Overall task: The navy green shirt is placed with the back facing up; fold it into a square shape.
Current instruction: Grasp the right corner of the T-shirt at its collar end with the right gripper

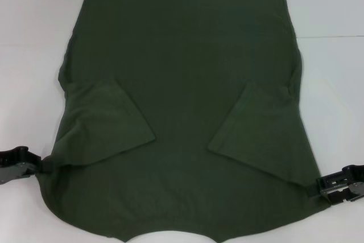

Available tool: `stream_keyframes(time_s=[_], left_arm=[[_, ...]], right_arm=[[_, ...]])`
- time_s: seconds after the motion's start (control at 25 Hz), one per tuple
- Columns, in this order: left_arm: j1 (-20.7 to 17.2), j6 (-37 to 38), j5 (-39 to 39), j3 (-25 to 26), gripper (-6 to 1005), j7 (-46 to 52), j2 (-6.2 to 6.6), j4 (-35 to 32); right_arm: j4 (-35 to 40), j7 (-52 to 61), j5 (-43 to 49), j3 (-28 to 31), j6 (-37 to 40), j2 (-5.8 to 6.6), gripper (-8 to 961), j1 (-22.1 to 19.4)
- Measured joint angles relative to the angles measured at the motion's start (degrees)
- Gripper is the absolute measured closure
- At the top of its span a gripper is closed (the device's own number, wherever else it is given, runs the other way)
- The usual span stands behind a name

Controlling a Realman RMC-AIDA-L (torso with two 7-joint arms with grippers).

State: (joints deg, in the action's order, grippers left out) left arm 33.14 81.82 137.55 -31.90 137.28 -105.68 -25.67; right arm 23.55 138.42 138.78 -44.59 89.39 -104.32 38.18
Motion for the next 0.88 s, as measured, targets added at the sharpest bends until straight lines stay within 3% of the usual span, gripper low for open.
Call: stream_keyframes(time_s=[0.44, 0.88], left_arm=[[0.41, 0.00, 0.00, 0.01, 995, 0.00, 0.05, -0.03], [1.13, 0.00, 0.00, 0.09, 995, 0.06, 0.32, 0.00]], right_arm=[[0.12, 0.23, 0.10, -0.10, -0.46, 0.21, 45, 0.17], [0.08, 0.02, 0.14, -0.17, -0.47, -0.44, 46, 0.68]])
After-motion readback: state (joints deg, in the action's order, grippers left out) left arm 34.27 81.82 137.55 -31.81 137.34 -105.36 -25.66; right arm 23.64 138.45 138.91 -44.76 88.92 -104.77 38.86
